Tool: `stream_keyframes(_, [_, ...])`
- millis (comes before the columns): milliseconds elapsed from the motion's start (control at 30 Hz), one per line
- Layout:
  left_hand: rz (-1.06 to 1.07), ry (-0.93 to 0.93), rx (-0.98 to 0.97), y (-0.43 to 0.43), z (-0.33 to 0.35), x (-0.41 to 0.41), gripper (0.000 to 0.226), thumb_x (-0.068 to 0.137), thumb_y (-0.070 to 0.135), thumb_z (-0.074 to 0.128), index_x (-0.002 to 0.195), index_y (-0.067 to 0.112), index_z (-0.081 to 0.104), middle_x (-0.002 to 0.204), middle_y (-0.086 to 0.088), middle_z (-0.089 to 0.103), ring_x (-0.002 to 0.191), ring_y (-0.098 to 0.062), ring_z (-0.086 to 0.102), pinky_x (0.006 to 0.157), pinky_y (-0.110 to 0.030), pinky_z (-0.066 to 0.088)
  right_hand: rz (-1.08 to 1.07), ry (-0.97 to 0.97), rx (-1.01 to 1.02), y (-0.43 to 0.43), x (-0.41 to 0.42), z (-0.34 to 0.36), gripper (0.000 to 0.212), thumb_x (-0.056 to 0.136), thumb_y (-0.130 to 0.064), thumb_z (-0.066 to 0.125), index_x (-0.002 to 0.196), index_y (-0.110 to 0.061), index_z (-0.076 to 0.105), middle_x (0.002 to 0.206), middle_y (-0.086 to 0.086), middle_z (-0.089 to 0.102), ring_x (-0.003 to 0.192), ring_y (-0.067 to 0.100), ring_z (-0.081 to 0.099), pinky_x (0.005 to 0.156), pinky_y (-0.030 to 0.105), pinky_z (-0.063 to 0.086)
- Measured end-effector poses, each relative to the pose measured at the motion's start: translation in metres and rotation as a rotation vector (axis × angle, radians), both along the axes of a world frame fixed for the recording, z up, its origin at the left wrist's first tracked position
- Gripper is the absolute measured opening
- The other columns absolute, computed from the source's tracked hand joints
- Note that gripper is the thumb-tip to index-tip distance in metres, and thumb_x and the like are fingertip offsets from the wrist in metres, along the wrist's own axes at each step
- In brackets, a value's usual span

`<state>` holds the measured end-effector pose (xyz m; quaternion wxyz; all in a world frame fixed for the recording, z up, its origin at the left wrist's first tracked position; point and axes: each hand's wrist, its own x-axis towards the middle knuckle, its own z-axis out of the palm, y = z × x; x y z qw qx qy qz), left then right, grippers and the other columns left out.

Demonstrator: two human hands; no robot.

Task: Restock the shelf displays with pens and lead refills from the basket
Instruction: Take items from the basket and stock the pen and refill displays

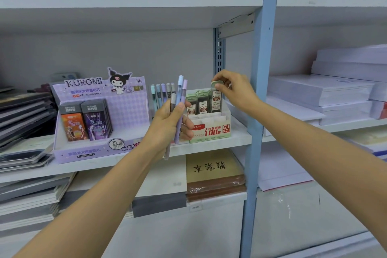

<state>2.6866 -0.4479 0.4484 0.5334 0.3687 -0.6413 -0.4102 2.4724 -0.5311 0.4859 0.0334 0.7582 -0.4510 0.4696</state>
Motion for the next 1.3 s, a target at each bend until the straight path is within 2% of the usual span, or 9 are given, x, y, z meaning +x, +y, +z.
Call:
stream_keyframes(100, [0.007,-0.018,-0.013,-0.001,-0.002,0.003,0.027,0.101,0.038,0.040,0.112,0.021,0.058,0.062,-0.001,0.063,0.048,-0.014,0.055,0.047,-0.025,0.048,-0.078,0.025,-0.003,-0.007,0.002,0.000,0.013,0.092,-0.019,0.063,0.103,-0.019,0.069,0.096,-0.005,0.057,0.079,0.006,0.049,0.073,0.018,0.039])
stream_keyframes(267, [-0.026,-0.004,0.006,-0.002,-0.006,0.008,0.028,0.101,0.039,0.040,0.110,0.021,0.060,0.060,0.001,0.056,0.046,-0.012,0.045,0.044,-0.024,0.038,-0.210,0.084,0.128,-0.010,0.005,-0.004,0.026,0.092,-0.024,0.063,0.116,-0.016,0.068,0.107,-0.002,0.046,0.102,0.016,0.047,0.090,0.029,0.042])
stream_keyframes(333, [-0.028,-0.005,0.008,-0.002,-0.006,0.010,0.030,0.102,0.038,0.041,0.111,0.018,0.061,0.060,0.002,0.057,0.045,-0.012,0.045,0.042,-0.023,0.038,-0.203,0.060,0.094,-0.003,0.009,-0.004,0.031,0.095,-0.025,0.058,0.124,-0.017,0.063,0.108,-0.002,0.047,0.097,0.011,0.048,0.090,0.027,0.043])
stream_keyframes(433, [-0.030,-0.009,-0.004,-0.001,-0.007,0.014,0.031,0.102,0.037,0.041,0.108,0.017,0.063,0.061,0.002,0.059,0.045,-0.012,0.046,0.042,-0.023,0.037,0.034,-0.107,0.091,0.018,0.025,0.005,0.032,0.098,-0.031,0.052,0.126,-0.018,0.061,0.106,-0.006,0.056,0.080,0.002,0.052,0.074,0.018,0.041])
stream_keyframes(533, [-0.044,-0.001,-0.013,0.003,-0.009,0.018,0.030,0.102,0.035,0.043,0.106,0.014,0.065,0.064,0.003,0.060,0.044,-0.011,0.048,0.041,-0.022,0.036,0.438,-0.317,0.369,0.041,0.048,0.015,0.042,0.097,-0.037,0.053,0.133,-0.016,0.052,0.103,-0.004,0.066,0.073,0.007,0.060,0.064,0.021,0.050])
stream_keyframes(600, [-0.052,-0.002,-0.011,0.006,-0.009,0.023,0.030,0.101,0.035,0.044,0.104,0.014,0.066,0.067,0.002,0.062,0.047,-0.012,0.051,0.043,-0.022,0.039,0.556,-0.281,0.472,0.051,0.066,0.016,0.038,0.095,-0.031,0.058,0.129,-0.012,0.056,0.093,-0.003,0.067,0.066,0.004,0.059,0.061,0.019,0.050])
stream_keyframes(800, [-0.085,0.042,0.035,0.022,-0.006,0.052,0.027,0.103,0.026,0.042,0.109,0.008,0.061,0.078,-0.007,0.074,0.066,-0.018,0.070,0.058,-0.026,0.057,0.635,-0.375,0.449,0.057,0.104,0.016,0.026,0.091,-0.012,0.064,0.111,0.004,0.066,0.078,0.010,0.062,0.055,0.004,0.054,0.052,0.015,0.047])
stream_keyframes(1000, [0.018,0.097,0.016,0.033,-0.008,0.080,0.020,0.103,0.026,0.042,0.106,0.012,0.056,0.072,-0.005,0.071,0.044,-0.015,0.058,0.036,-0.020,0.036,0.675,-0.557,0.461,0.060,0.120,0.019,0.029,0.085,-0.005,0.070,0.111,-0.001,0.058,0.080,0.013,0.070,0.060,0.013,0.063,0.058,0.019,0.054])
stream_keyframes(1300, [0.068,0.138,0.064,0.034,-0.009,0.095,0.029,0.097,0.030,0.054,0.110,0.005,0.059,0.069,0.001,0.062,0.042,-0.009,0.040,0.036,-0.015,0.030,0.773,-0.617,0.503,0.060,0.118,0.019,0.023,0.091,-0.006,0.061,0.113,-0.002,0.064,0.097,0.015,0.071,0.085,0.021,0.066,0.080,0.025,0.057])
